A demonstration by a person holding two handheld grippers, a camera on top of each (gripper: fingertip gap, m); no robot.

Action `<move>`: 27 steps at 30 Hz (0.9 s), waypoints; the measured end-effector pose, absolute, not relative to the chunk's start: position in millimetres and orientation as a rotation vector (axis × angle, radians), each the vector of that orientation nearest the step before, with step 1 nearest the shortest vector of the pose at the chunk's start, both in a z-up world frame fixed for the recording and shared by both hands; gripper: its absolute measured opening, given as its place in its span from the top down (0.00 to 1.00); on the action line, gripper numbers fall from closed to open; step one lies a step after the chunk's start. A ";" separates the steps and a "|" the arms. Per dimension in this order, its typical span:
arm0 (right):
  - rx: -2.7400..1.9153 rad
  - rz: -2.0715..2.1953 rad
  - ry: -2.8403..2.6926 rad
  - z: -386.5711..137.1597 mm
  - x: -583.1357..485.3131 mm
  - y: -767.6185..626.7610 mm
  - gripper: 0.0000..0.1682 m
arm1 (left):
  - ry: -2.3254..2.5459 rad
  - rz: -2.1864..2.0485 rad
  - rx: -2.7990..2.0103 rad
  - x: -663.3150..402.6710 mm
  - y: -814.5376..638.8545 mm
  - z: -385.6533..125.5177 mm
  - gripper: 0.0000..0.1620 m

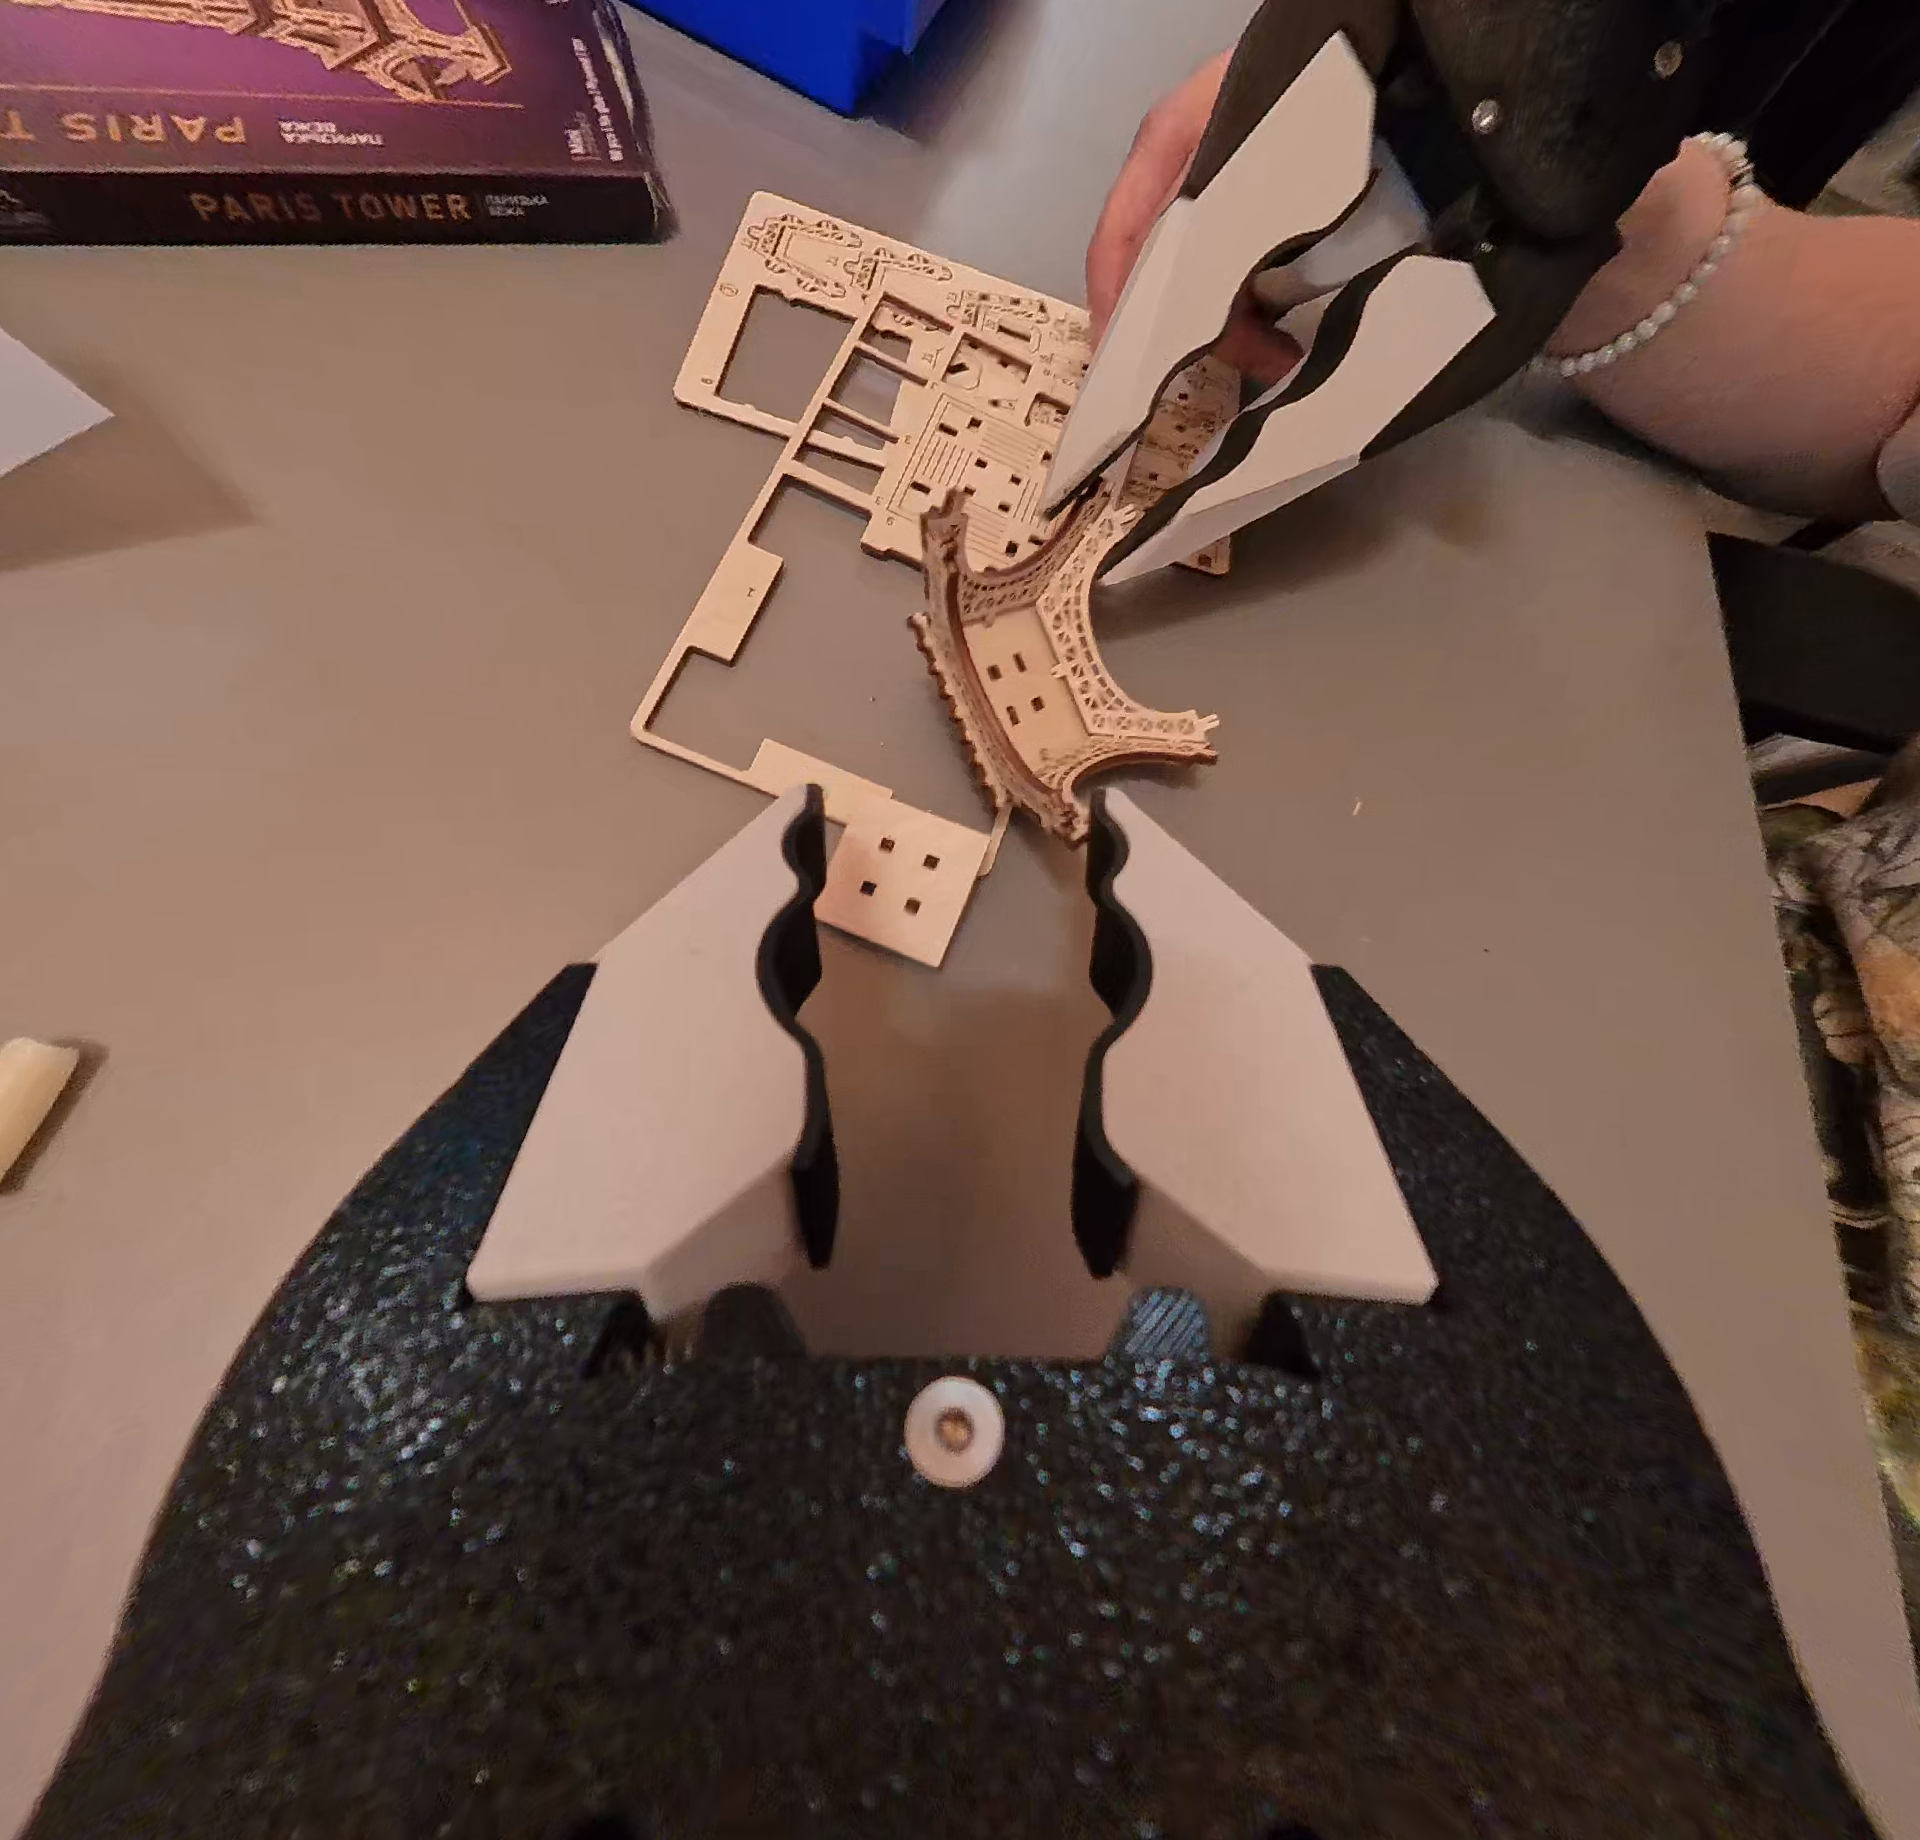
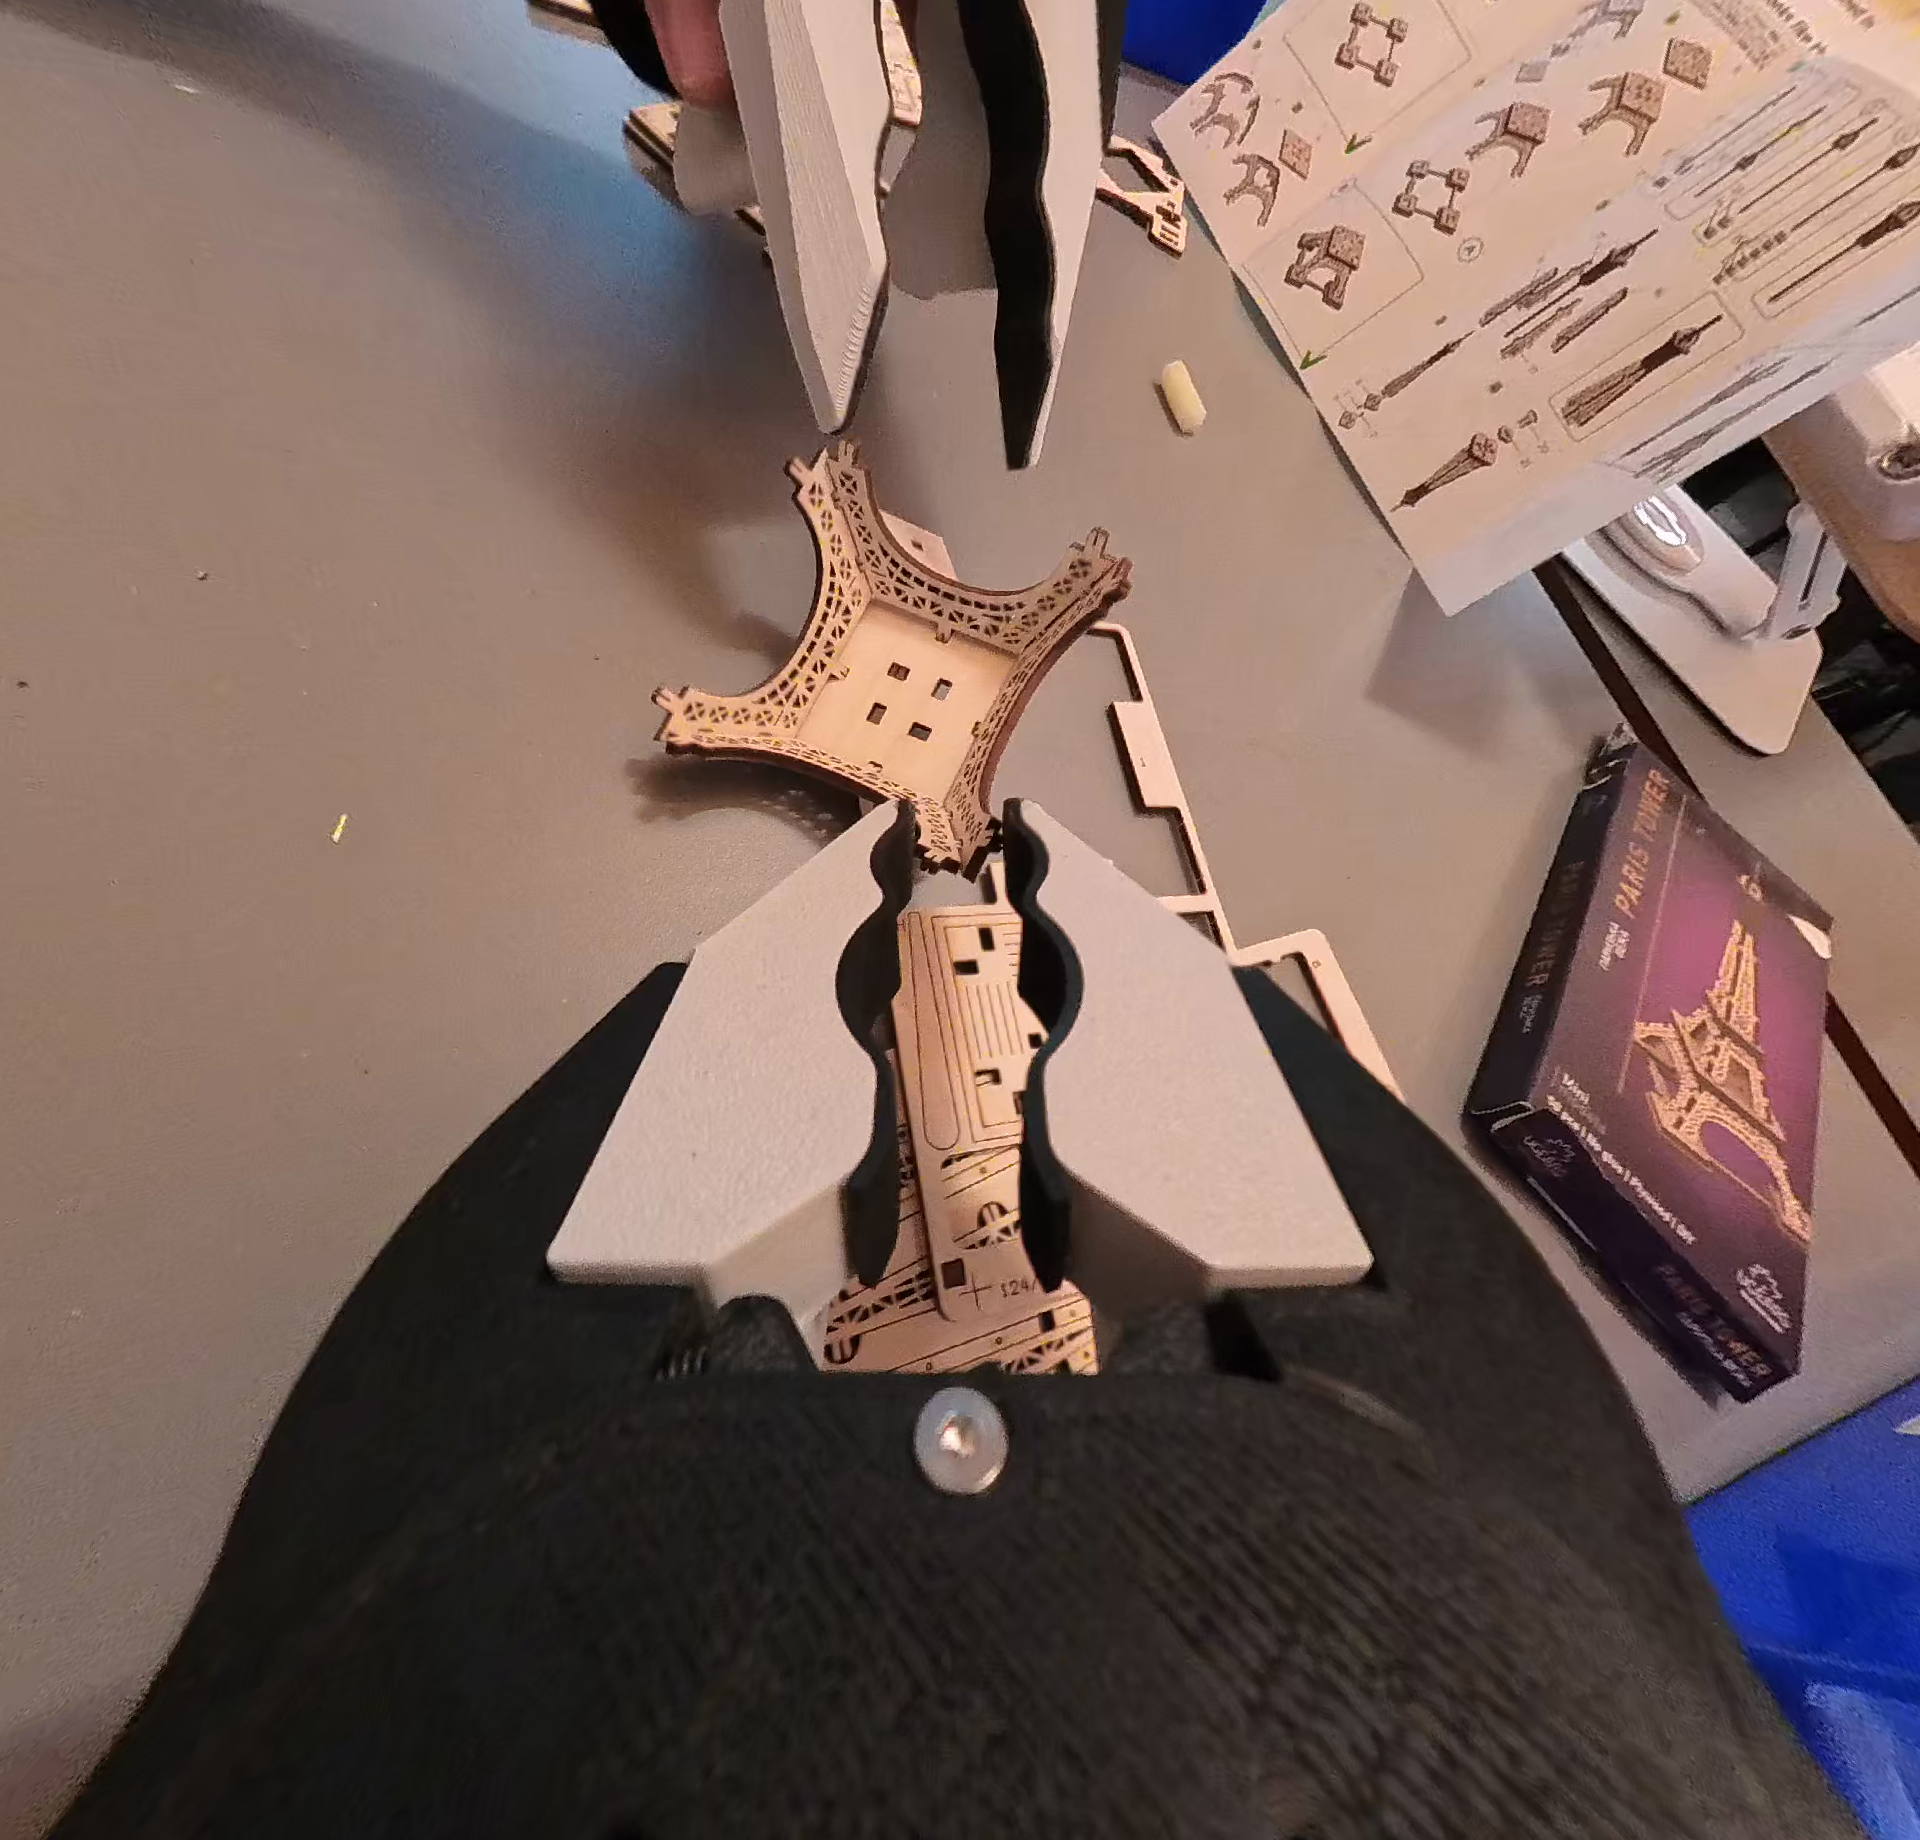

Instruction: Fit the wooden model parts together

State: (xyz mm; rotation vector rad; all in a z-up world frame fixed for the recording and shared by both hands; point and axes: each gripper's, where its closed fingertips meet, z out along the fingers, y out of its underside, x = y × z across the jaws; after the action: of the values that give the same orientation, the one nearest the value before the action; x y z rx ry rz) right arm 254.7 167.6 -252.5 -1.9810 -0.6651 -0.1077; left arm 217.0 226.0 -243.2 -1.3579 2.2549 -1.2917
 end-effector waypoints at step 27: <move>-1.944 -0.111 -0.599 -235.8 258.5 166.2 0.92 | 2.251 -1.078 -1.360 210.2 244.3 -262.5 0.67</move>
State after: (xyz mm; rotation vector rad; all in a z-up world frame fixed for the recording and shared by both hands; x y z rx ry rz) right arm 258.5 166.2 -235.8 -1.9440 -0.5991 -0.1114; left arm 210.2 244.3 -262.5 -1.3597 2.2513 -1.0777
